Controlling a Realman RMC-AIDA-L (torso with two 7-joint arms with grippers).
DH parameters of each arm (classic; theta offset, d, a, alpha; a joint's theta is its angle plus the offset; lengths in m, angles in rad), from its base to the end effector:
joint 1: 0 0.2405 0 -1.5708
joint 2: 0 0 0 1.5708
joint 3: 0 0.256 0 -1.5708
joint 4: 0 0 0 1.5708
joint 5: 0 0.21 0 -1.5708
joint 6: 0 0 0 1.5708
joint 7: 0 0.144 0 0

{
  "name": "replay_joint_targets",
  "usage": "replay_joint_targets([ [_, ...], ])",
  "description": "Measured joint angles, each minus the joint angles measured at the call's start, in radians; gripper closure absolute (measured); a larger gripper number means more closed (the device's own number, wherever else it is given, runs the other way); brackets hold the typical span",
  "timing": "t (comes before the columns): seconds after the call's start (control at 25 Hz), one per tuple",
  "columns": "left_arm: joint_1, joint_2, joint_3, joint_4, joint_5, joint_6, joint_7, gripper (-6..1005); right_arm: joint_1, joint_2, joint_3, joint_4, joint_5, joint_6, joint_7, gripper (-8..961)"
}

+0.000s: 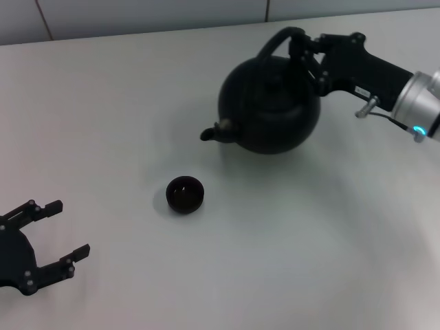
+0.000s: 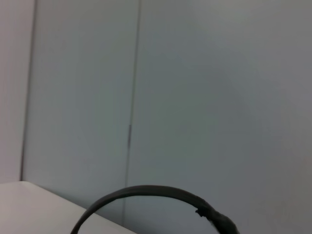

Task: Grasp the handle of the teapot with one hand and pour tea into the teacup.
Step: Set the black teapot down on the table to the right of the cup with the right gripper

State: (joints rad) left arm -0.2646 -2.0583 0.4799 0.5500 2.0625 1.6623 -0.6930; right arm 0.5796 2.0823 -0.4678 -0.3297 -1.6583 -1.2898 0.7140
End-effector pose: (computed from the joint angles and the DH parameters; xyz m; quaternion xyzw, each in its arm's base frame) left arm -0.3485 0.2322 0.0092 -0.9429 -0.0708 -0.2143 0.2448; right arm 0.2776 0.3662 -0.0026 -0.8609 0.1178 0.3044 0.3903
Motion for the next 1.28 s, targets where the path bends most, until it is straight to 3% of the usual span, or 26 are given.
replay_joint_targets([
  [0.32,-0.011,0.000,0.002,-0.002,0.001,-0.003,0.002,188,-0.049,0.002,0.001,0.019,0.053,0.050,-0.013,846],
  [1.28,-0.015,-0.005,0.002,-0.006,0.001,-0.015,0.001,189,-0.033,0.003,-0.001,0.089,0.071,0.123,-0.016,826],
])
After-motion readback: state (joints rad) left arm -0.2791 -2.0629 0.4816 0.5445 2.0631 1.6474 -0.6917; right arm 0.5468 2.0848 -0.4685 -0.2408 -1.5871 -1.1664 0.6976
